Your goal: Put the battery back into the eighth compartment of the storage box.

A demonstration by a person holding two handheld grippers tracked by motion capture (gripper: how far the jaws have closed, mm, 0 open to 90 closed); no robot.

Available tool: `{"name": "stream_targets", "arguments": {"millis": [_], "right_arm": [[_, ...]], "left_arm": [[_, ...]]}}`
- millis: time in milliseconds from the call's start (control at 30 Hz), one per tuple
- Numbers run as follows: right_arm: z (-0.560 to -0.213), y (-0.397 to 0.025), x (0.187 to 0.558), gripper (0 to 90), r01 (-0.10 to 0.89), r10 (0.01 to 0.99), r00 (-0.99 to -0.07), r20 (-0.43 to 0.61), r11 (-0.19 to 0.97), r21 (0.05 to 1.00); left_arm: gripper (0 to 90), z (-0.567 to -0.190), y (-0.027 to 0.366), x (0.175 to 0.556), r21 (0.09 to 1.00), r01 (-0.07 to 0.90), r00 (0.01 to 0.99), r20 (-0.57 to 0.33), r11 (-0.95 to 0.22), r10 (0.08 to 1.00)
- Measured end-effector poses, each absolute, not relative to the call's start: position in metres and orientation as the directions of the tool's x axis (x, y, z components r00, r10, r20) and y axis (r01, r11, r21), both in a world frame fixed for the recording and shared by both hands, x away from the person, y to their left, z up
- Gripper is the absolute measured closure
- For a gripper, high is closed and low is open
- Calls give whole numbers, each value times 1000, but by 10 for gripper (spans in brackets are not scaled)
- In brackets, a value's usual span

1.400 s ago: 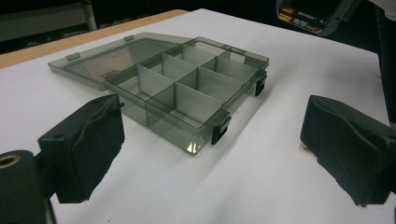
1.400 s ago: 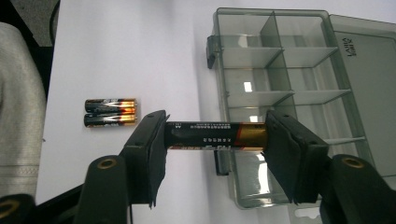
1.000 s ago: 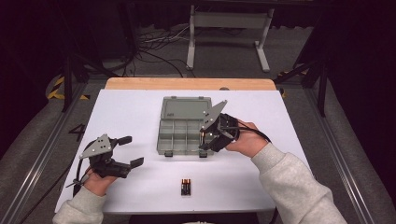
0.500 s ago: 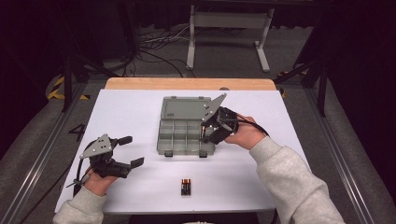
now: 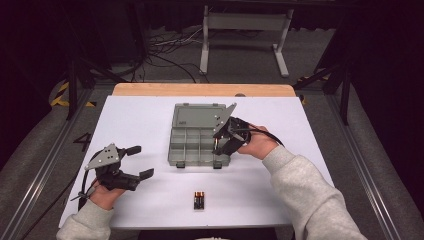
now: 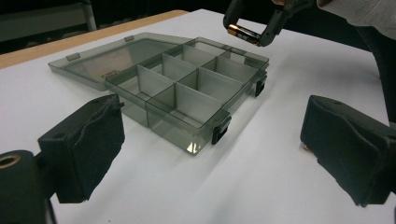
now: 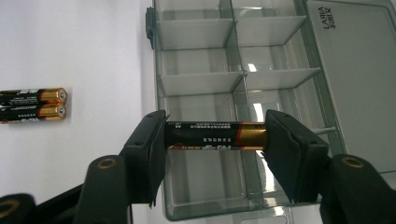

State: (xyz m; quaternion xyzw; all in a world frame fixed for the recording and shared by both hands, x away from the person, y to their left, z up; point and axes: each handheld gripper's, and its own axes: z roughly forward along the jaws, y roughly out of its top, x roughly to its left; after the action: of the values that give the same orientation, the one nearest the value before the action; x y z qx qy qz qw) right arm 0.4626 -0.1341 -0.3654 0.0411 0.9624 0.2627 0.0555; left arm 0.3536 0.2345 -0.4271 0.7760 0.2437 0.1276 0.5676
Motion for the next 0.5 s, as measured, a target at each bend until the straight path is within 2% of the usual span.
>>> {"name": "stream_targets", "arguments": {"millis": [500], "right_arm": [[-382, -134, 473, 416, 62, 102, -993, -60, 878, 474]], "left_arm": [[68, -427, 235, 354, 942, 236, 848, -79, -240, 524]]}}
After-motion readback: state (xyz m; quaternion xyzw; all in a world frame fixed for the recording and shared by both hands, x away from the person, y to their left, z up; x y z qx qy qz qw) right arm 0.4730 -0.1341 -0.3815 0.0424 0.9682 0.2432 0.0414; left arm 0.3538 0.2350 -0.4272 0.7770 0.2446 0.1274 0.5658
